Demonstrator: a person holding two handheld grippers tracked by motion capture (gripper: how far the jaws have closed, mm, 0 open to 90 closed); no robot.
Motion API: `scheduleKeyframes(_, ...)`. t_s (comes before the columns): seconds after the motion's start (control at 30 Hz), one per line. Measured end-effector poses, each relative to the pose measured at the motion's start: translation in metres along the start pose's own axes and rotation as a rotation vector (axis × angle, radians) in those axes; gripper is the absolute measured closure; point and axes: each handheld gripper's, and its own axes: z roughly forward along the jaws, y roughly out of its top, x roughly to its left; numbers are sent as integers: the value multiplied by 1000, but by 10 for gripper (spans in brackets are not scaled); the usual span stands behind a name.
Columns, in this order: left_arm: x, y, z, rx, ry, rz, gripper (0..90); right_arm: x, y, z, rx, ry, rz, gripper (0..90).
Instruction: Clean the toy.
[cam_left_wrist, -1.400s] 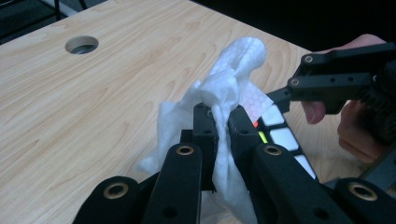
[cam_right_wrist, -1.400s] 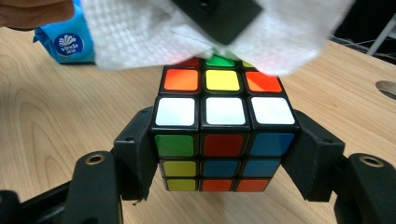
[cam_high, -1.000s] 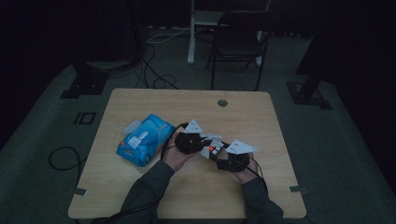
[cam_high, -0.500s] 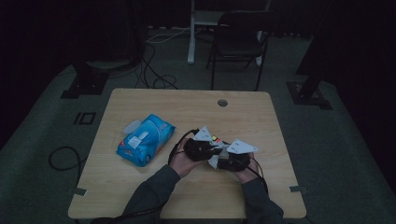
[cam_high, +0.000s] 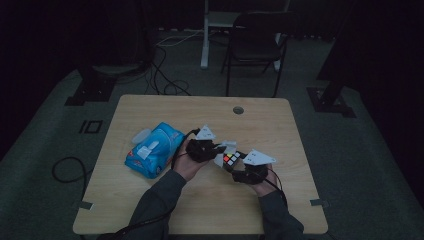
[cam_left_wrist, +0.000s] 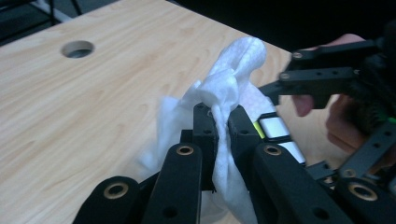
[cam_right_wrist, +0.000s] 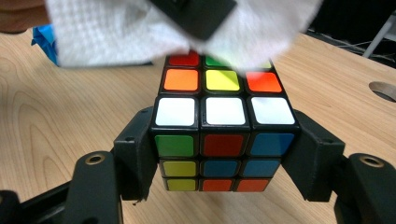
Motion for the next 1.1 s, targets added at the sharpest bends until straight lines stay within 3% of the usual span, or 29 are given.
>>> scheduleKeyframes(0.3,7,-1,-10,-19,-2,-22,860,-4,-1,-4,-6,-8,7,346)
scheduleKeyframes(1.1,10,-12,-2,35,-53,-19,860,-1,7,-14,-55,20,-25,347)
